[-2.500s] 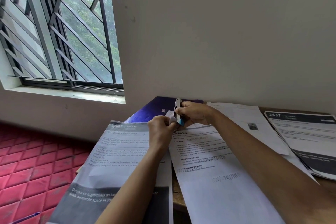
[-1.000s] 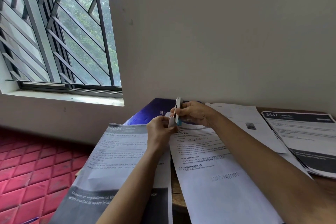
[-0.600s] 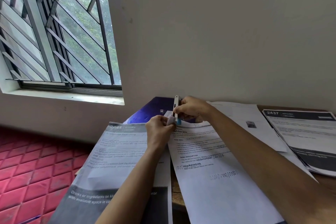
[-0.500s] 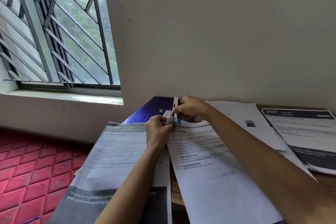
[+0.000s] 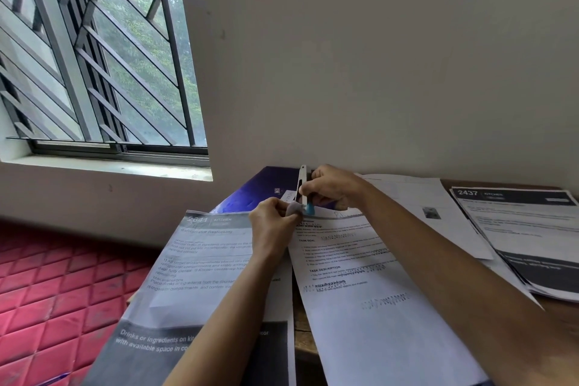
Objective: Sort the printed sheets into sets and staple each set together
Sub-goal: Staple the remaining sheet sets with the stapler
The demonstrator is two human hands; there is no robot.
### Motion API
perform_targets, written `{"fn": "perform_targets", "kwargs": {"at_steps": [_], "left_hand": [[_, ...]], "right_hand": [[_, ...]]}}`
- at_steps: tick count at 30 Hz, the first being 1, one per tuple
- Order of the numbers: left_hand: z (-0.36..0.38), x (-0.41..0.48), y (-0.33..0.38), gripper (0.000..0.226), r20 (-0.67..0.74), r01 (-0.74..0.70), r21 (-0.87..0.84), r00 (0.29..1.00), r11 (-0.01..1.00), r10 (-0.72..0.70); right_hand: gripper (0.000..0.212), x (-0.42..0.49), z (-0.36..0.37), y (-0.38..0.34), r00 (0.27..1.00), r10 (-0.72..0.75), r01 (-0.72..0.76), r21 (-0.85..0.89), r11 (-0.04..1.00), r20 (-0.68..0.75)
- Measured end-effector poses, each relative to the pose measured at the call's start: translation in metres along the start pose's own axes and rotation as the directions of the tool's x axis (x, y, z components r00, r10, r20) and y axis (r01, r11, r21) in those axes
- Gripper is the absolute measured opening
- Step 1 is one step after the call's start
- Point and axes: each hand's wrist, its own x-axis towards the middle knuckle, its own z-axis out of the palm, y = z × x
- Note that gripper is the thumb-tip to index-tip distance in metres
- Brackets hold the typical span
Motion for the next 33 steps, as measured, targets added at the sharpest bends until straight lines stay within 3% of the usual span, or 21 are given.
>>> {"fn": "perform_targets", "kwargs": {"at_steps": [16, 20, 27, 30, 33], "left_hand": [[-0.001, 0.000, 0.001, 0.021, 0.012, 0.034, -0.097, 0.999, 0.995, -0.033], [-0.002, 0.000, 0.001, 0.026, 0.020, 0.092, -0.133, 0.996, 0.987, -0.090], [-0.003, -0.001, 0.003, 0.012, 0.062, 0.138, -0.169, 0.990, 0.976, -0.129], [-0.002, -0.001, 0.004, 0.004, 0.048, 0.142, -0.179, 0.990, 0.973, -0.136], [-0.002, 0.000, 0.003, 0.003, 0.035, 0.145, -0.162, 0.989, 0.976, -0.141]], "right_hand": [[0.020, 0.004, -0.003, 0.002, 0.999, 0.034, -0.039, 0.154, 0.987, 0.037], [0.020, 0.004, -0.002, 0.003, 0.999, 0.042, -0.034, 0.243, 0.969, -0.030], [0.025, 0.016, -0.002, 0.014, 0.973, 0.080, -0.003, 0.339, 0.941, -0.215], [0.028, 0.021, -0.003, 0.016, 0.962, 0.040, 0.034, 0.260, 0.965, -0.271], [0.038, 0.024, -0.004, 0.012, 0.962, -0.078, 0.067, -0.051, 0.996, -0.264]]}}
